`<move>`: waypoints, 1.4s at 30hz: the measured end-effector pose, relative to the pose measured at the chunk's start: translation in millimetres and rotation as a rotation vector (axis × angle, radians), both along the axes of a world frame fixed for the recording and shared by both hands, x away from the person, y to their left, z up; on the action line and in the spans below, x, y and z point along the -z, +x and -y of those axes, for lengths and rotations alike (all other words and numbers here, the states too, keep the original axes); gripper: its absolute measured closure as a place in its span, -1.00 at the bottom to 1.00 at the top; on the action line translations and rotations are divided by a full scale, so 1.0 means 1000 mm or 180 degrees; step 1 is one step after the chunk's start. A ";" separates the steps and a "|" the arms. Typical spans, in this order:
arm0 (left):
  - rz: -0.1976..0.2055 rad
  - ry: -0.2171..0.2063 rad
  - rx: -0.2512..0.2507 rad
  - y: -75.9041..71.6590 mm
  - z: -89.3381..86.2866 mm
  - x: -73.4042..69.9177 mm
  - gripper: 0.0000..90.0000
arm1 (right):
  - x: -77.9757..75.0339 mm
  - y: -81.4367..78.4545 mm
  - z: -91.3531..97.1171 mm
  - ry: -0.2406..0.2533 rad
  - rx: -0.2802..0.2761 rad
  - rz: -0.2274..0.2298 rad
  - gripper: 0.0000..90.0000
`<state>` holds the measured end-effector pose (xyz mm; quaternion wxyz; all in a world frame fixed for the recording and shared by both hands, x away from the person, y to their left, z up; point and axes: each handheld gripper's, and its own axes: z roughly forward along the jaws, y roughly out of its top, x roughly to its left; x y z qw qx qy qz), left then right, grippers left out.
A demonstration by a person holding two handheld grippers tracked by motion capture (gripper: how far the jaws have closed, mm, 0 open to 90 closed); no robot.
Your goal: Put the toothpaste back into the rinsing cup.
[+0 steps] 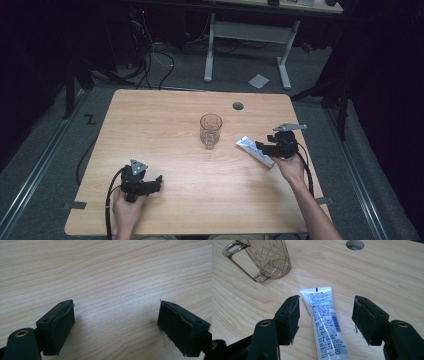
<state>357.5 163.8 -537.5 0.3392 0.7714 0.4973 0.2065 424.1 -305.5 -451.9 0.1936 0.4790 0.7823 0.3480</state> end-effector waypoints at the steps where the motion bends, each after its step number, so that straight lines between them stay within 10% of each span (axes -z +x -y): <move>1: -0.0001 0.0000 0.0000 0.000 0.000 0.000 -0.68 | 0.001 0.002 -0.001 -0.0018 -0.0024 -0.0033 -0.17; 42: 0.0000 0.0000 0.0000 0.000 0.000 0.000 -0.68 | 0.047 0.058 -0.038 -0.0701 -0.0287 -0.0762 -0.30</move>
